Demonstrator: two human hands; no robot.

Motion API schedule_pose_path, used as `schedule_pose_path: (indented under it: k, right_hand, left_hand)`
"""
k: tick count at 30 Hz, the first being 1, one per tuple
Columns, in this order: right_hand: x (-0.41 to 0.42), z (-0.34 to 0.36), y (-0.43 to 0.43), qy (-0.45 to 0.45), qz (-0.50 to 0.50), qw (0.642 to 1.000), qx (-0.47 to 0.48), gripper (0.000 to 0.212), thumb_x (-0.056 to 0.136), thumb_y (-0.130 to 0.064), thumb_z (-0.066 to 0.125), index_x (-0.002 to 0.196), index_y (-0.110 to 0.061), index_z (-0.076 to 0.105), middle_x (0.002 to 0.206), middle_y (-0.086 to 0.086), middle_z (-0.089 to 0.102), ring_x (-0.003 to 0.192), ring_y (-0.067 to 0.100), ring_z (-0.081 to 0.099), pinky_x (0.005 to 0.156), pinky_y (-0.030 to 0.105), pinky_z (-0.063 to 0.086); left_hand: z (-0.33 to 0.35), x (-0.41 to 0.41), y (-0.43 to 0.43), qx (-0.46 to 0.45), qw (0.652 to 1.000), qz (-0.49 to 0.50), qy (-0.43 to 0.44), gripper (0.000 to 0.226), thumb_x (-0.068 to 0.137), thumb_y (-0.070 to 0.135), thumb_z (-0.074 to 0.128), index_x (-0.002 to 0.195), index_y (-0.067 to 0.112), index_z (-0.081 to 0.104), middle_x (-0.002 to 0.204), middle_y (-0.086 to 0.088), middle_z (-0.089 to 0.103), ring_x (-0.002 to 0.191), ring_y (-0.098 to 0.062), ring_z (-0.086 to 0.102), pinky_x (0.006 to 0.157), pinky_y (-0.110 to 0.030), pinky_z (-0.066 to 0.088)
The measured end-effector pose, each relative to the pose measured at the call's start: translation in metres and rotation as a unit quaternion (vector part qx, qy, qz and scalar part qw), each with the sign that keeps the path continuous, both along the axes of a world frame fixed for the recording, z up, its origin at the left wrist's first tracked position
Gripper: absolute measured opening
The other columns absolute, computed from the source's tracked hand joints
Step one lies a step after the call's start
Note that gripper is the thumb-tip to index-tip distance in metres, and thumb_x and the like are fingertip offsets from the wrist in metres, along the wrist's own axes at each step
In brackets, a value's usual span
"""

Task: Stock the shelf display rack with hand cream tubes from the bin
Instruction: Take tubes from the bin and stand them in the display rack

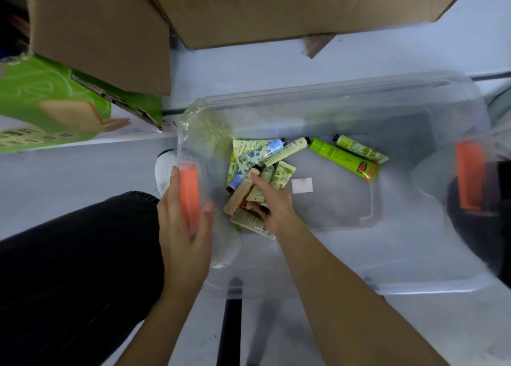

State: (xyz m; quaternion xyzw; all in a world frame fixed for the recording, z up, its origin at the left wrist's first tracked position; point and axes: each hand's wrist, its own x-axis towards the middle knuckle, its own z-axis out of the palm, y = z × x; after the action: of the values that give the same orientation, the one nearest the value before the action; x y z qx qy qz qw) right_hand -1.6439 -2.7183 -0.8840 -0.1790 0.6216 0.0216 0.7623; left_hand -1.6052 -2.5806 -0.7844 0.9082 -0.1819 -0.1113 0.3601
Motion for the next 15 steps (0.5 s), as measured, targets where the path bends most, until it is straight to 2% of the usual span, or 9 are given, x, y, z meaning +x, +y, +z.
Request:
schedule_pose_path:
  k: [2,3,7,10,13,15]
  right_hand:
    - [-0.0014,0.0009,-0.0016,-0.017,-0.010,1.000,0.009,0.049,0.066,-0.019,0.085,0.108,-0.007,0.065,0.093,0.014,0.072,0.071,0.026,0.068,0.059,0.032,0.058]
    - [-0.0009,0.0014,-0.0008,-0.025,-0.013,1.000,0.013,0.048,0.067,-0.018,0.085,0.109,-0.007,0.065,0.095,0.014,0.072,0.075,0.027,0.068,0.057,0.030,0.055]
    - [0.0043,0.0026,0.0050,-0.040,-0.025,0.999,0.027,0.050,0.067,-0.017,0.084,0.112,-0.006,0.066,0.103,0.014,0.071,0.088,0.028,0.066,0.063,0.030,0.055]
    - [0.0068,0.0032,0.0052,-0.029,-0.026,0.999,0.018,0.045,0.067,-0.015,0.085,0.107,-0.006,0.067,0.099,0.014,0.072,0.084,0.026,0.067,0.063,0.030,0.055]
    - [0.0057,0.0056,0.0039,-0.031,-0.025,0.999,0.023,0.041,0.069,-0.015,0.084,0.104,-0.007,0.066,0.097,0.013,0.072,0.083,0.025,0.068,0.059,0.029,0.055]
    - [0.0051,0.0070,0.0045,-0.041,-0.027,0.998,0.035,0.038,0.070,-0.016,0.083,0.103,-0.008,0.066,0.099,0.011,0.072,0.087,0.023,0.068,0.059,0.028,0.055]
  left_hand:
    - [0.0011,-0.0007,-0.0012,-0.002,1.000,0.002,0.004,0.063,0.086,0.048,0.043,0.141,0.052,0.014,0.140,-0.004,0.040,0.126,-0.011,0.040,0.098,-0.023,0.033]
    - [0.0015,-0.0010,-0.0014,-0.002,1.000,0.003,0.005,0.062,0.085,0.048,0.043,0.141,0.052,0.014,0.140,-0.003,0.039,0.126,-0.010,0.039,0.098,-0.023,0.032]
    - [0.0006,0.0002,0.0003,-0.002,1.000,0.005,0.004,0.062,0.085,0.049,0.043,0.141,0.050,0.016,0.140,-0.003,0.040,0.125,-0.007,0.039,0.096,-0.012,0.028]
    - [0.0000,0.0009,0.0009,0.003,1.000,0.003,0.002,0.062,0.085,0.048,0.043,0.141,0.046,0.017,0.140,-0.004,0.039,0.120,0.001,0.035,0.092,0.003,0.022]
    - [0.0004,0.0005,-0.0001,0.003,1.000,0.008,0.006,0.062,0.085,0.048,0.043,0.141,0.049,0.016,0.140,-0.004,0.039,0.119,0.003,0.034,0.091,0.005,0.021]
    - [0.0012,0.0000,-0.0009,-0.001,1.000,0.009,0.012,0.062,0.085,0.049,0.043,0.141,0.049,0.017,0.140,-0.004,0.039,0.119,0.003,0.035,0.092,0.001,0.024]
